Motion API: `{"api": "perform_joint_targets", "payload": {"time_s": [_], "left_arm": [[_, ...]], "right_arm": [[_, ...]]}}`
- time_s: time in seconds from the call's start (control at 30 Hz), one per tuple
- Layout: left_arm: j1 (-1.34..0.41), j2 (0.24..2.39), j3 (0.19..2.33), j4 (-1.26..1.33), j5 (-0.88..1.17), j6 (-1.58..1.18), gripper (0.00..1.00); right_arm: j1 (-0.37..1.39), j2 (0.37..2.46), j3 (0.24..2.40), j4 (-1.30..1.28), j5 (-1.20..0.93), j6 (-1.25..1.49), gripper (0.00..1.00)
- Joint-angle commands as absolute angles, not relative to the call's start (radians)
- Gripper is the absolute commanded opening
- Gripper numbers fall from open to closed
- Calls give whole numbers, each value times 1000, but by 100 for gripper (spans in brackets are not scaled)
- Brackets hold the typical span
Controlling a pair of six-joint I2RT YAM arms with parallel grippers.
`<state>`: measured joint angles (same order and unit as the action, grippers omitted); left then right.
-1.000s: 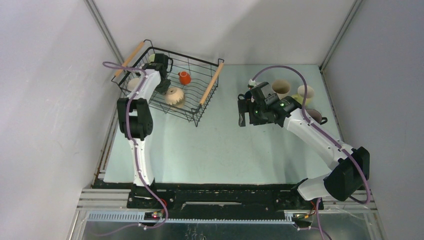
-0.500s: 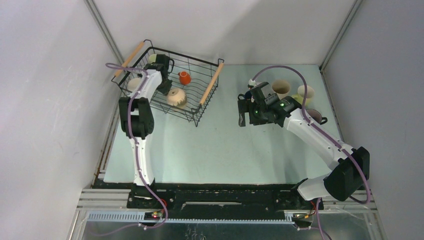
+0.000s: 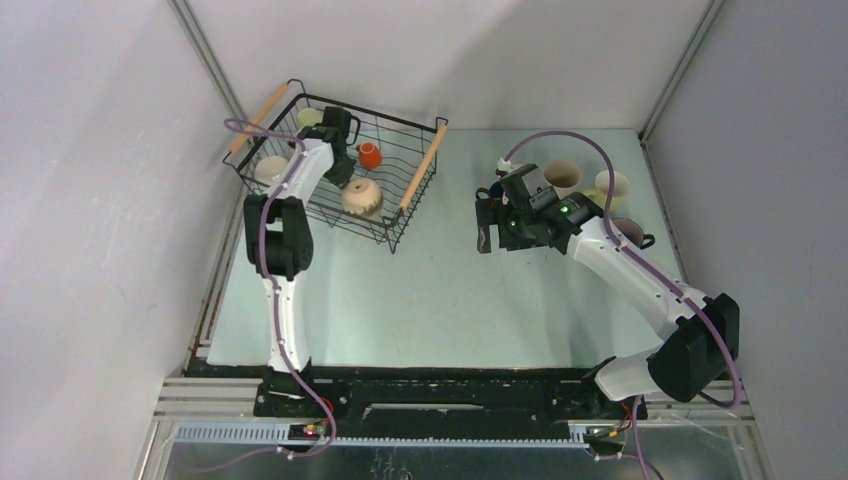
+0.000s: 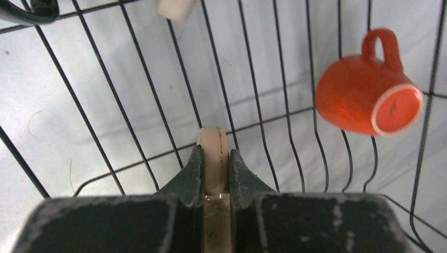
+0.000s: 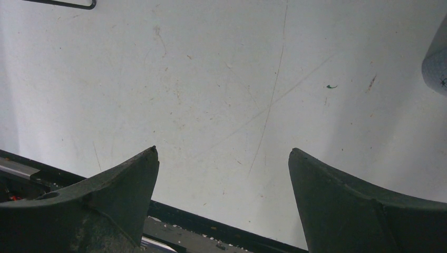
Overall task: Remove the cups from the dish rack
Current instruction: Unload the cup from the dish rack.
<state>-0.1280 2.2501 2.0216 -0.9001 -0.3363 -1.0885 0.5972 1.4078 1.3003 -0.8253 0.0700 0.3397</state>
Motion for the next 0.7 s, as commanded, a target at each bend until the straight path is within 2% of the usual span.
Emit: {"api": "perform_joint_targets", "payload": {"time_s": [0.0,0.4,0.67], "left_arm": [[-167,2099,1999,-844,-353,-1040,0],[-210,2011,1956,-748,-349,-908,0],[-256,1914,1817,-572,-341,-760,0]], "right_arm": [[606,1369,1301,-796,75,348,100],[607,1369,1310,-780,64,360,100],[609,1375,1309,-761,52,368,100]]}}
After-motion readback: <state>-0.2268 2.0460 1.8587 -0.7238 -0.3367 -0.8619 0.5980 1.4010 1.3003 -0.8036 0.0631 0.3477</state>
